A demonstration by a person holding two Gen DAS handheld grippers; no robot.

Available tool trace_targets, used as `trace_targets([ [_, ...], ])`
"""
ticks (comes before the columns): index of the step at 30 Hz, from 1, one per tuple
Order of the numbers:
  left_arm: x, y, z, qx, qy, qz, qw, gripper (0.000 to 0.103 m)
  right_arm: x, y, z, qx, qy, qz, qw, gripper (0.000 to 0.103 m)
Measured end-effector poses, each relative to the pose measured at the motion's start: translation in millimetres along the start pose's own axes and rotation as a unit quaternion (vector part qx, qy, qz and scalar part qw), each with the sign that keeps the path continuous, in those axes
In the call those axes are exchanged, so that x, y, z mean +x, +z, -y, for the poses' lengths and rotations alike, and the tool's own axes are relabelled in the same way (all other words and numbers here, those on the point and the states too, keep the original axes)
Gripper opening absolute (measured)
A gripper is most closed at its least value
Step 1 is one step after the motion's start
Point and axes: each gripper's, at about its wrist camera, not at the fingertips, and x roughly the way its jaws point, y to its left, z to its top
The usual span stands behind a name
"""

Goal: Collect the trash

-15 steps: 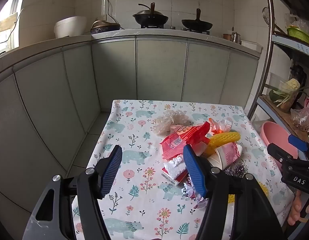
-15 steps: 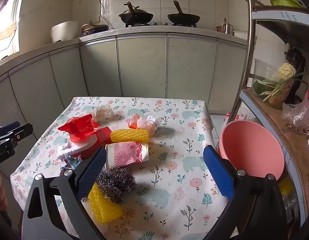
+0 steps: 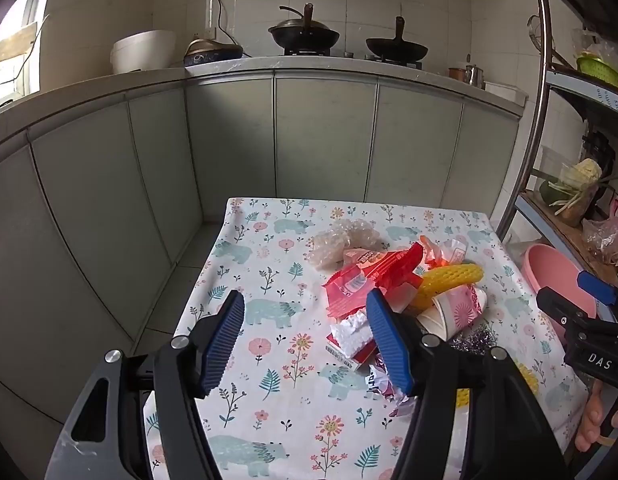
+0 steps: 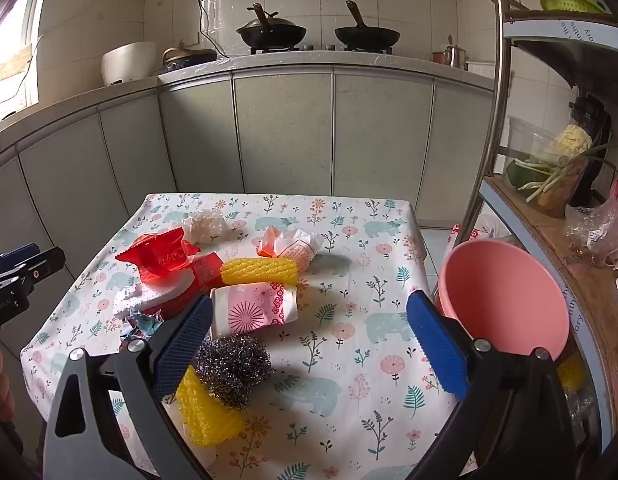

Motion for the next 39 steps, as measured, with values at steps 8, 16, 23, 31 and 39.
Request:
trace_targets([
  [8, 3.9, -1.7, 1.9, -0.001, -0.001, -0.001, 1.0, 0.063, 0.0, 0.3, 0.5, 0.0, 0.0, 0.0, 1.0, 0.098],
  [16, 3.9, -1.5, 1.0, -0.002, -0.001, -0.002, 1.0, 0.063, -1.5, 1.3, 0.0, -0.001, 0.0, 0.002, 1.0, 0.098],
  [23, 3.7, -1.7, 0.8, -0.002, 0.0, -0.001, 1.0, 0.063, -2.1, 1.4, 0.7, -0.001, 0.0, 0.003, 1.0, 0.098],
  [31, 3.6, -2.0, 0.9, -0.003, -0.001, -0.002, 1.0, 0.063, -1.3, 0.6, -0.2, -0.001, 0.0, 0.003, 1.0, 0.098],
  [39, 3.3, -2.3, 1.8, -0.002, -0.002, 0.0, 1.0, 0.063, -3.0, 3.2, -0.5, -0.001, 0.001, 0.004, 1.0, 0.098],
])
